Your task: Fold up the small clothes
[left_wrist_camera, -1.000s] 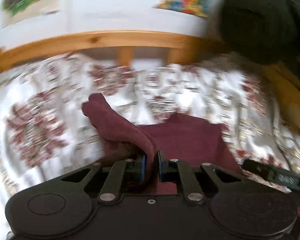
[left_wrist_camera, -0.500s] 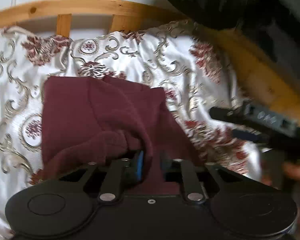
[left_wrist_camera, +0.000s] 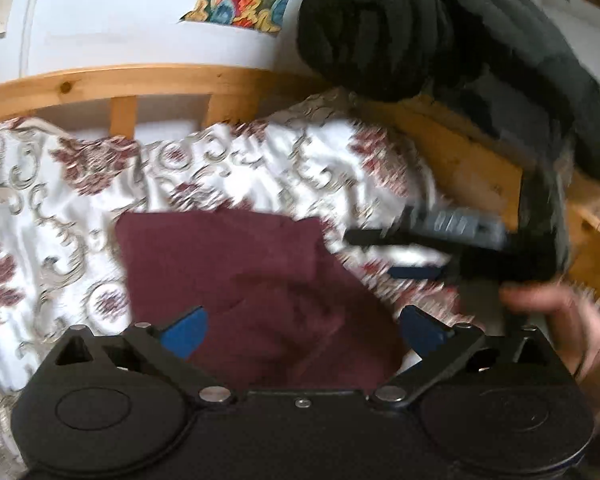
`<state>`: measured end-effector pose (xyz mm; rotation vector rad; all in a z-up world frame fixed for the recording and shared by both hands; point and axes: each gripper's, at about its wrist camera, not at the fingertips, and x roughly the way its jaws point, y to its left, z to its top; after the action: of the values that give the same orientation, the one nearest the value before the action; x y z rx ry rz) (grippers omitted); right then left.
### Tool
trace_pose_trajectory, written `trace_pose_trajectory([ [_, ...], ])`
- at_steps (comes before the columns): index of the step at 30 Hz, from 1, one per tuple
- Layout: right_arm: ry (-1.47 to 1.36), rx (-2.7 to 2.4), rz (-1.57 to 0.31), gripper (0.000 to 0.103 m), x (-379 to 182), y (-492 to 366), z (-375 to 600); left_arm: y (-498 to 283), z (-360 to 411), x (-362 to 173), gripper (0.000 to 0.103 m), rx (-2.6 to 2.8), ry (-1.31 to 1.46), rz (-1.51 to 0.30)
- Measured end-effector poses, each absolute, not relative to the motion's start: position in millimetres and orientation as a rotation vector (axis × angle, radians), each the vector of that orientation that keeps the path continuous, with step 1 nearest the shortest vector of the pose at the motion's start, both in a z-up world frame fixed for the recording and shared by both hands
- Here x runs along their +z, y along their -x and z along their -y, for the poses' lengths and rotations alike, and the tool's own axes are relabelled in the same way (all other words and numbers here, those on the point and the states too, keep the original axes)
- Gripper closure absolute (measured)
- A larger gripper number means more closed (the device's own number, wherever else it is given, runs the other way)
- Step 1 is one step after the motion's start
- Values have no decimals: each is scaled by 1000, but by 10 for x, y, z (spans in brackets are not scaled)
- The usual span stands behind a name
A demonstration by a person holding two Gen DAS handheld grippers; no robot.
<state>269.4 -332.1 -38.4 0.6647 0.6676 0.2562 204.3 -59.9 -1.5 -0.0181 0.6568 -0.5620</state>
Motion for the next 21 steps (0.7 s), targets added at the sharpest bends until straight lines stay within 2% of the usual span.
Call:
trace_pose_trajectory([
  [4,-699,331,-691,0,-515,-2772,3175,-2051,526,-289,1,-501,-27,-706],
  [8,-634,334,-708,0,-582,-2826,2987,-2150,647,-457,2,-374,-219,-759],
  [13,-642,391,-661,0,-604,-2958,2904,-2193,642,-502,2,-414,-207,-741],
  [15,-665,395,-668,1,-650,-3067,2876,-2193,672,-524,6,-440,-203,-747],
  [17,-658,394,-687,7,-690,-3164,2841,-2179,709,-556,14,-469,-206,-767],
  [19,-624,390,-705,15,-732,-3223,2786,-2193,724,-593,19,-481,-197,-800],
  [20,-604,384,-714,17,-749,-3242,2752,-2176,721,-605,26,-482,-188,-809],
  [21,-588,379,-718,24,-760,-3255,2723,-2176,715,-609,31,-472,-183,-811],
])
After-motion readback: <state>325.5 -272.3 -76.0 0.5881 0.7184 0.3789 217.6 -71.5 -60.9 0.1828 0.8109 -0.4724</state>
